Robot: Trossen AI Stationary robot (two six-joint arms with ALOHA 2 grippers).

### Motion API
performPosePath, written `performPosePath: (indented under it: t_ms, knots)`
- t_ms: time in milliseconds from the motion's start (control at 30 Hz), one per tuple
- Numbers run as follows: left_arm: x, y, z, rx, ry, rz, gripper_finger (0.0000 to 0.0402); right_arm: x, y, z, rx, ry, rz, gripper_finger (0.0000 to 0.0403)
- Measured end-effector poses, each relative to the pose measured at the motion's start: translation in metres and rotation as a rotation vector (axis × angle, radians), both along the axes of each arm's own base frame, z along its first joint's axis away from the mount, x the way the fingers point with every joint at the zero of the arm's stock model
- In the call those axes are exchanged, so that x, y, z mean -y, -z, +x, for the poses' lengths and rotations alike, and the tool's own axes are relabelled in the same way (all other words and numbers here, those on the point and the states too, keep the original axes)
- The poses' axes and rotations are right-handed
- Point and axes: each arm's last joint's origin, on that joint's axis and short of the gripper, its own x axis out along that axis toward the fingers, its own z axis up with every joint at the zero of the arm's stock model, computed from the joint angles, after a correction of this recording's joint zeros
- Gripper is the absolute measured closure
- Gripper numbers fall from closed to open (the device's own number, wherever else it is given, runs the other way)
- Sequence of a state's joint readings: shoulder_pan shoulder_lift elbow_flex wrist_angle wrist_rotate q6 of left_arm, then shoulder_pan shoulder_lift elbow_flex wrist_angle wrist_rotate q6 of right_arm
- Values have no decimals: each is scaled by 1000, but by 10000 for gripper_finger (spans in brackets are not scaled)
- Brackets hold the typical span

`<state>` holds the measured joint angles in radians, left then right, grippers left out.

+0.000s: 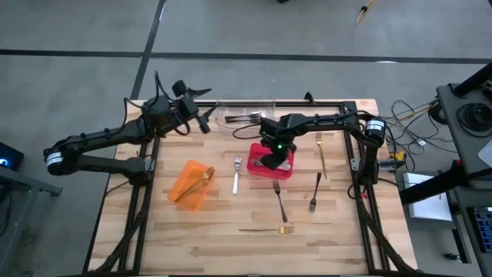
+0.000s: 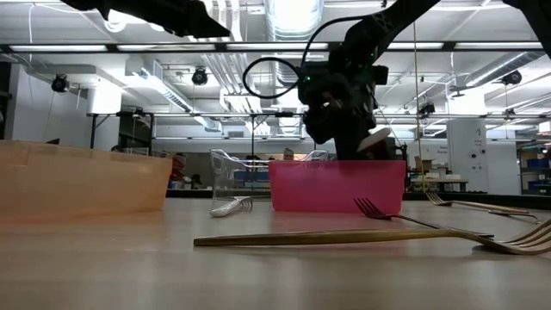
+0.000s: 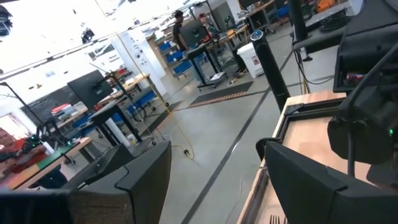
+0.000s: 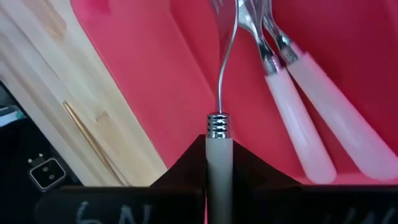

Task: Sort silverware by color (type)
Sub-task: Put the white fork into the red bin

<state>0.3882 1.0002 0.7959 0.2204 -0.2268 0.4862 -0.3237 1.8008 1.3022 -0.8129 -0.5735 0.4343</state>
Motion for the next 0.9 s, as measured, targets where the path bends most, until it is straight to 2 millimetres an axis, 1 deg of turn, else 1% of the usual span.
performPosePath:
  t_ms: [367,900]
  knots:
    - [1,0,-1,0,0,-6,161,1,-1,4,50,-13,-21,376]
    - [0,0,-1,11,0,-20,161,2,0,4,18,42,-23,374]
